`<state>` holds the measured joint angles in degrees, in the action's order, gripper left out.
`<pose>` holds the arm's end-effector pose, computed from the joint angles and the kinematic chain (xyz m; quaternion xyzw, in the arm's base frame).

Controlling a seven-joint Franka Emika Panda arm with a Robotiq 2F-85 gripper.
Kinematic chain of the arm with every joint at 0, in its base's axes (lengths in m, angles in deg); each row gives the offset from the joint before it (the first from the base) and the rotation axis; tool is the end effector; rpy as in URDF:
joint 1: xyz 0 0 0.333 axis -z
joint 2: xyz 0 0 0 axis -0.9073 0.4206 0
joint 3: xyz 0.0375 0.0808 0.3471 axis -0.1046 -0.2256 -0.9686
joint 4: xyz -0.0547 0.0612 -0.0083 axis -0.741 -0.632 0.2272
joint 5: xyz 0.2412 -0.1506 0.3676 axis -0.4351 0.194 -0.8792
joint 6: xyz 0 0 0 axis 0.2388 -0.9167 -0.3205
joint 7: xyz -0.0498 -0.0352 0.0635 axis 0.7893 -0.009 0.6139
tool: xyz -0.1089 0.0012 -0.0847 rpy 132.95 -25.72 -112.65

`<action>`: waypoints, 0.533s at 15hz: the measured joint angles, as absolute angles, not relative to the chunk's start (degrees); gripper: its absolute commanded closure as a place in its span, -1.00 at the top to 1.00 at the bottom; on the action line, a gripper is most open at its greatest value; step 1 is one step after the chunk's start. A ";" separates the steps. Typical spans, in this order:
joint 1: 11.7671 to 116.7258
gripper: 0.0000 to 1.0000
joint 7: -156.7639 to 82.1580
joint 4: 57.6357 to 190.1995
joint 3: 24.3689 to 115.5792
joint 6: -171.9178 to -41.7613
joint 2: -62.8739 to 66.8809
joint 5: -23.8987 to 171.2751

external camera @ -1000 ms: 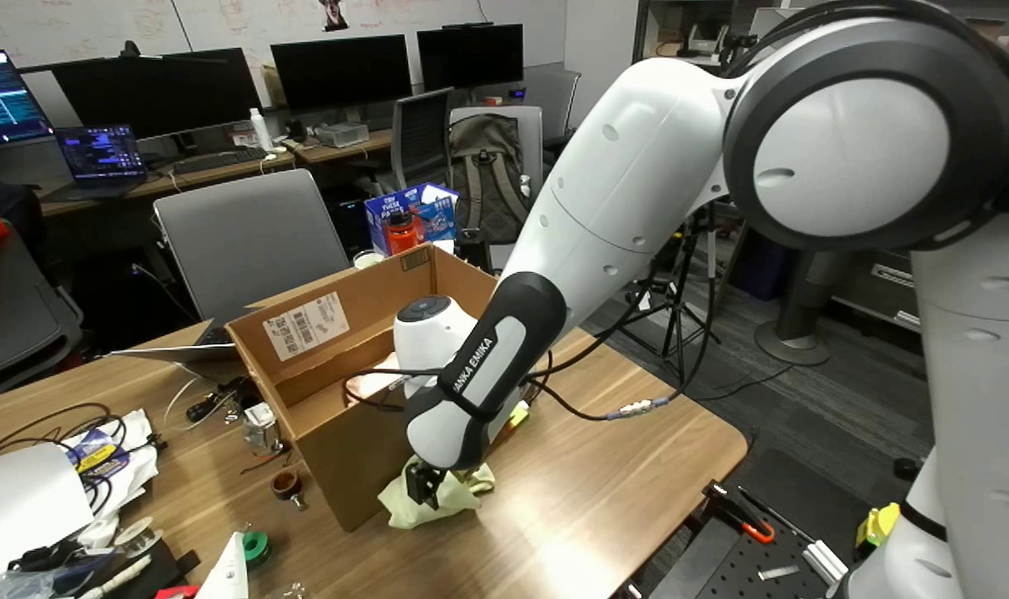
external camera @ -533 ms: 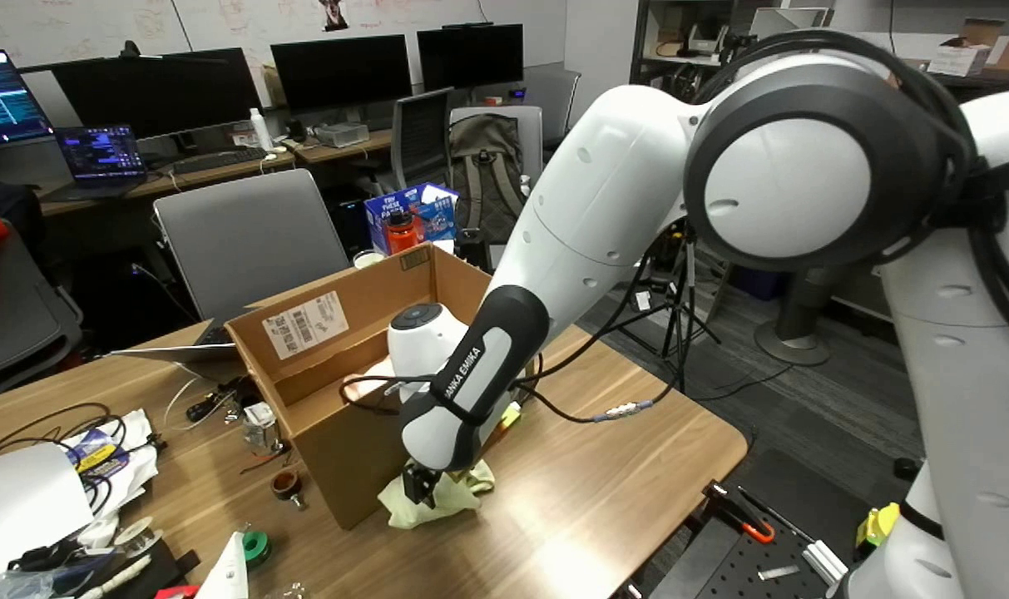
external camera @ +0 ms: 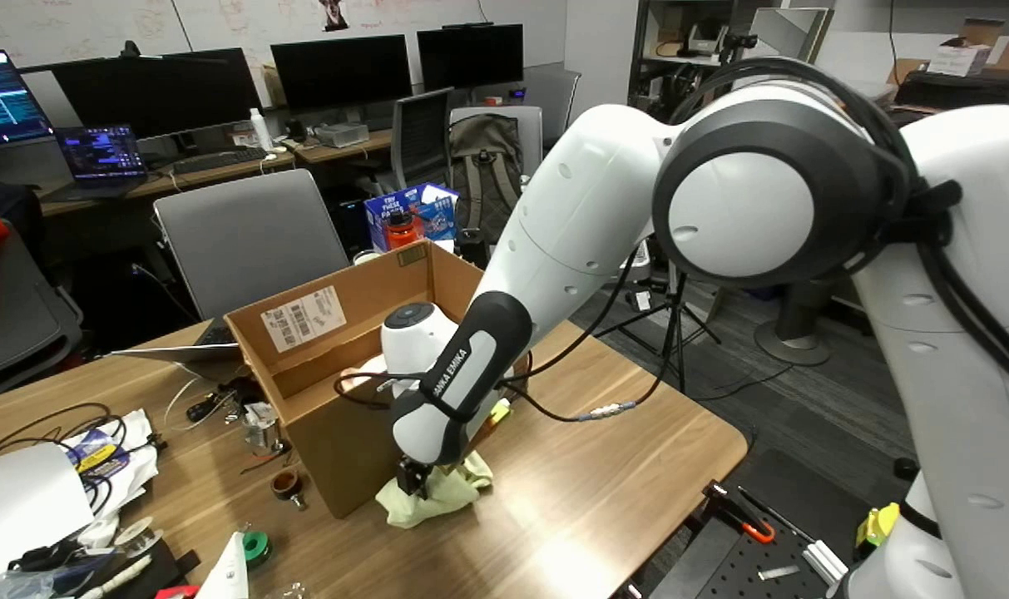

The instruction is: Put the yellow towel, the pink and peach shirt in the box and the green towel respectively

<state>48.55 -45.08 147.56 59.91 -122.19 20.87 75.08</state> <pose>0.5992 0.2543 0.0779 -0.9934 -0.1131 0.0135 0.0086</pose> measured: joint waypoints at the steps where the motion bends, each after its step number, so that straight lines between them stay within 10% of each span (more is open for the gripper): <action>1: 48.54 0.11 -45.01 147.13 60.01 -122.18 21.10 75.08; 8: 48.54 -0.92 -44.95 145.40 60.64 -122.18 21.72 75.08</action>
